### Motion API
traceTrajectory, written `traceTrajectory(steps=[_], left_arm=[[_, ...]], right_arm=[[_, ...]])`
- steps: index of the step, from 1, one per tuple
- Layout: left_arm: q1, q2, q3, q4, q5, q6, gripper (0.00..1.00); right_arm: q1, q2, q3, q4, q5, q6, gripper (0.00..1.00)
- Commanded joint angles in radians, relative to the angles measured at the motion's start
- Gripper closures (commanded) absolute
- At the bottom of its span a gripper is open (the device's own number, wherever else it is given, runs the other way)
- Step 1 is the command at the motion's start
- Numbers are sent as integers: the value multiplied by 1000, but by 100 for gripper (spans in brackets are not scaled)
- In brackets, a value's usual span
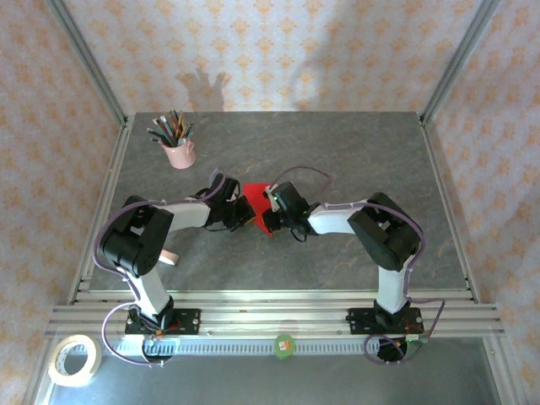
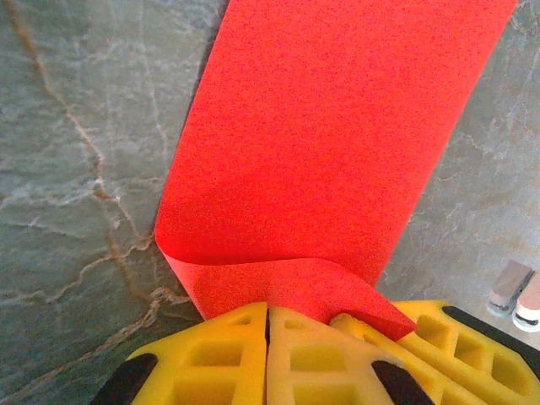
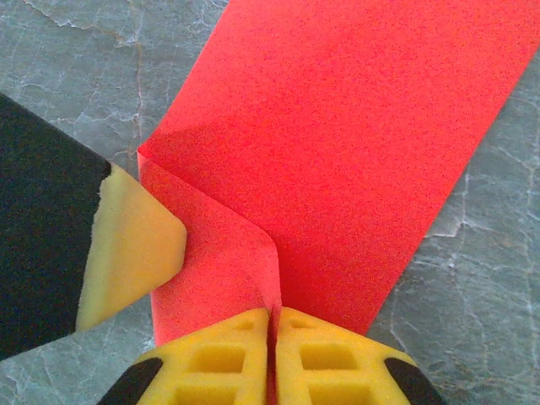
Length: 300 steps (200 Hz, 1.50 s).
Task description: Fold a paper plane with a square sheet of paper (pick it up from the middle)
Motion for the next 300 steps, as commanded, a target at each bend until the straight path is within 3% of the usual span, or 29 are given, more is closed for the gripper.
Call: traceTrajectory(steps=[1, 36, 76, 94, 122, 161, 219, 300], left_arm=[[-7, 23, -22, -8, -36, 4, 90], [-8, 30, -25, -11, -50, -7, 90], [-8, 39, -27, -15, -62, -16, 90], [-7, 42, -24, -14, -64, -17, 90], [-7, 44, -16, -13, -64, -20, 90], [-8, 36, -8, -5, -58, -23, 90], [-8, 25, -5, 15, -35, -31, 90], [-8, 30, 7, 9, -27, -20, 90]], right_arm=[[-12, 22, 1, -56, 30, 12, 90], [-12, 2, 10, -57, 10, 18, 85], [-21, -84, 20, -54, -9, 67, 68], [-28, -129, 19, -63, 31, 90, 61], [-32, -167, 46, -126, 100, 132, 59], [-32, -160, 90, -230, -10, 150, 62], [-32, -116, 62, -239, -207, 189, 80], [-32, -24, 107, -255, -280, 168, 85]])
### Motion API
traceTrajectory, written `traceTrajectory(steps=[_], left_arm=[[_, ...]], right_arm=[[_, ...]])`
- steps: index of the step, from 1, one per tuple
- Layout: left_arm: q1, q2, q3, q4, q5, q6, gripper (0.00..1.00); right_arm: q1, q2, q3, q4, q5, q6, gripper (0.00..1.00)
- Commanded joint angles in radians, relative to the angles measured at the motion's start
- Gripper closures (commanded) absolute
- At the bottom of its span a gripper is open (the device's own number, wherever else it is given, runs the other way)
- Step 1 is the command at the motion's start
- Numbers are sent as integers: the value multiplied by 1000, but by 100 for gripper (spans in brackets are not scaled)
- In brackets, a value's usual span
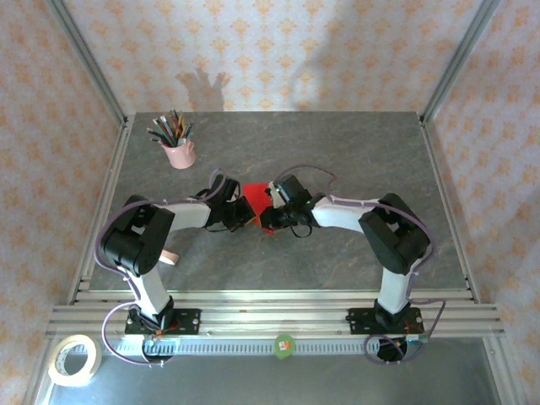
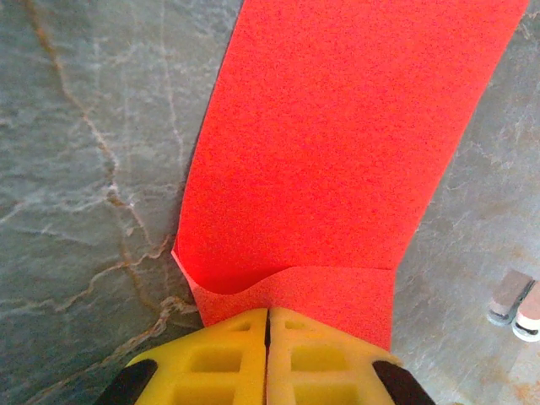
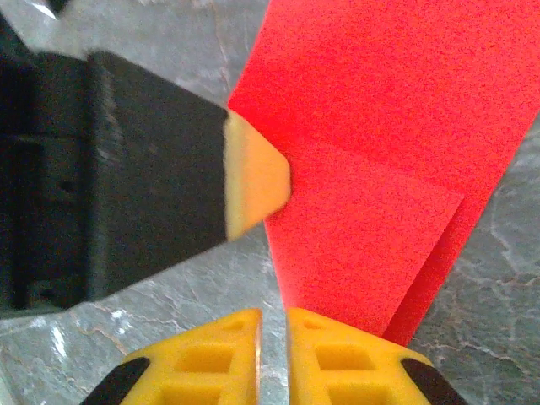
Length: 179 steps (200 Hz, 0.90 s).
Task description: Fold a paper plane with a square sheet of paper (pick it up from the middle)
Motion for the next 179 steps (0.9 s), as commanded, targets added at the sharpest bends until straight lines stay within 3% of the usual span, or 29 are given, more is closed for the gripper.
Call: traceTrajectory(steps=[1, 179], left_arm=[[-8, 22, 13, -7, -12, 2, 90], [-8, 28, 45, 18, 33, 25, 87]], right_arm=[[-2, 25, 35, -29, -29, -11, 85], [-2, 73, 40, -50, 43, -17, 86]])
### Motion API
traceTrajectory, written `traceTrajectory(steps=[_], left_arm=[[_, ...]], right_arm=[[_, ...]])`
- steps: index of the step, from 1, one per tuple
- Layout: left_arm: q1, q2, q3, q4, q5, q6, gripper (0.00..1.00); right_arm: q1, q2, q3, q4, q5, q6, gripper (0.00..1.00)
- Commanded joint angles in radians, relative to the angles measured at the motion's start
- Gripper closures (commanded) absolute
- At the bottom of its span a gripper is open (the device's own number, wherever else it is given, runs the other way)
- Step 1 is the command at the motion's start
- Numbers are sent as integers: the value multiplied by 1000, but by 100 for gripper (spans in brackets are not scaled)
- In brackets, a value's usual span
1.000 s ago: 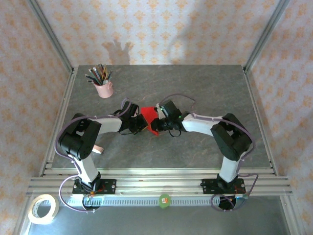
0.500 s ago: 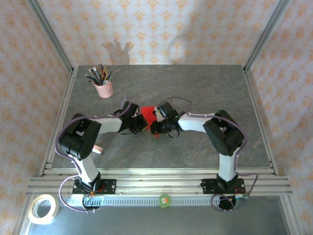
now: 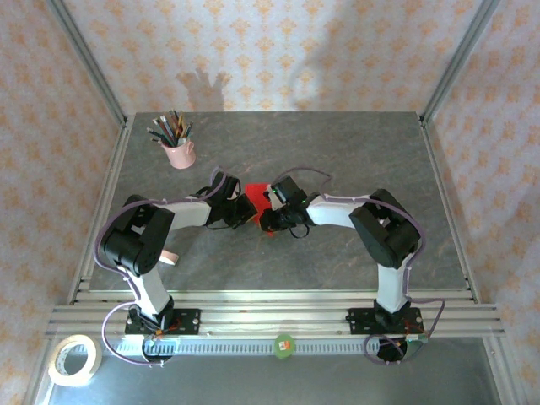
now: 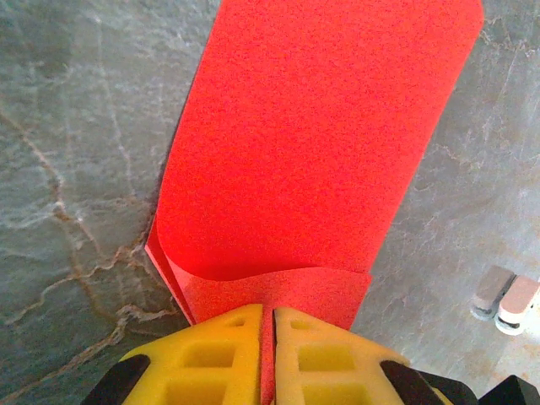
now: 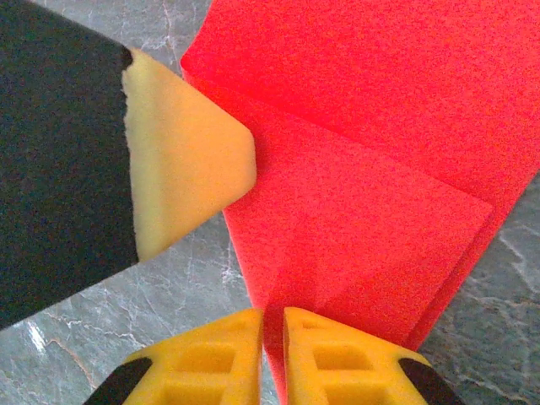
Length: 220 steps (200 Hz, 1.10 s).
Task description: Fold a paper plane with a square sheet of paper (pick it up from the middle)
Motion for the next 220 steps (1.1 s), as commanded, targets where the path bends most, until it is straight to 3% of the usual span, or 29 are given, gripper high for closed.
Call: traceTrajectory(steps=[1, 220], left_arm=[[-8, 29, 23, 15, 13, 21, 87], [-8, 74, 58, -51, -32, 43, 88]], right_arm=[[-2, 6, -2, -21, 37, -13, 86], [-2, -56, -53, -30, -5, -2, 87]])
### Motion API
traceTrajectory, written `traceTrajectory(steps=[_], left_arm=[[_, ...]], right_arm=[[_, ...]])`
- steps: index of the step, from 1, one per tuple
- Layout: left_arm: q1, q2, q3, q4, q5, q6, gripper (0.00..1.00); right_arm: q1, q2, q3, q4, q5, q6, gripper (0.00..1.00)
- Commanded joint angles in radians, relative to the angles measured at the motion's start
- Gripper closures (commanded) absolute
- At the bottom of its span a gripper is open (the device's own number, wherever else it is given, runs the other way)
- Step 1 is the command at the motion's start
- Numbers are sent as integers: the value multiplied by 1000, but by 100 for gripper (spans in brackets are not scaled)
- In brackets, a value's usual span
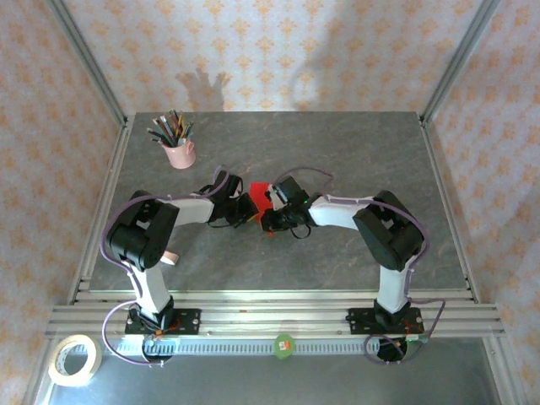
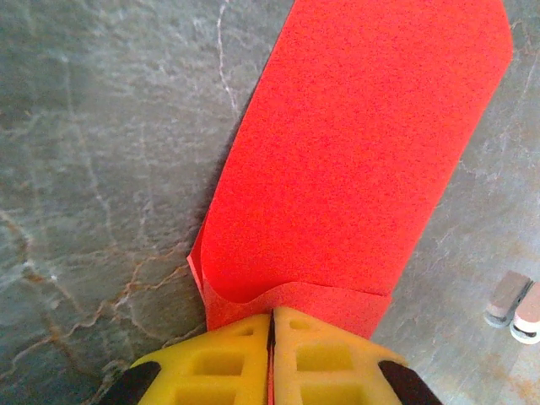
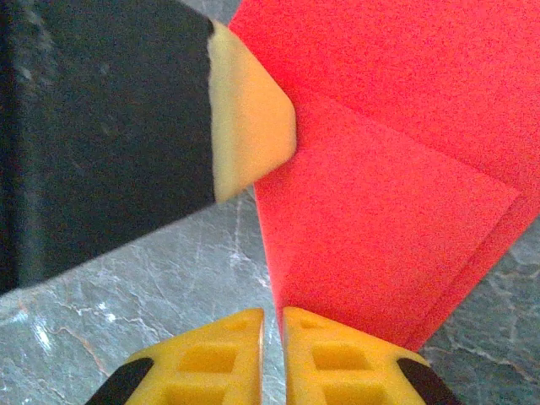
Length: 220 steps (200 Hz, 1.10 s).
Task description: Fold a paper plane with a square sheet of paper (pick it up from the middle)
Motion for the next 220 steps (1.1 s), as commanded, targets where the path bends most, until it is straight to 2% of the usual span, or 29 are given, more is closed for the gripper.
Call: traceTrajectory(steps=[1, 81, 162, 191, 220], left_arm=[[-8, 19, 15, -40, -30, 16, 88], [-8, 45, 31, -62, -53, 7, 88], [-5, 72, 51, -75, -70, 5, 89], [-4, 68, 48, -51, -56, -2, 89], [-7, 59, 41, -23, -41, -20, 89]], right_arm=[[-2, -25, -28, -23, -7, -2, 87], [-2, -30, -78, -60, 10, -19, 87], [-2, -122, -204, -108, 2, -66, 87], [-3, -168, -201, -72, 23, -48, 87], [-4, -247, -183, 52, 75, 11, 87]])
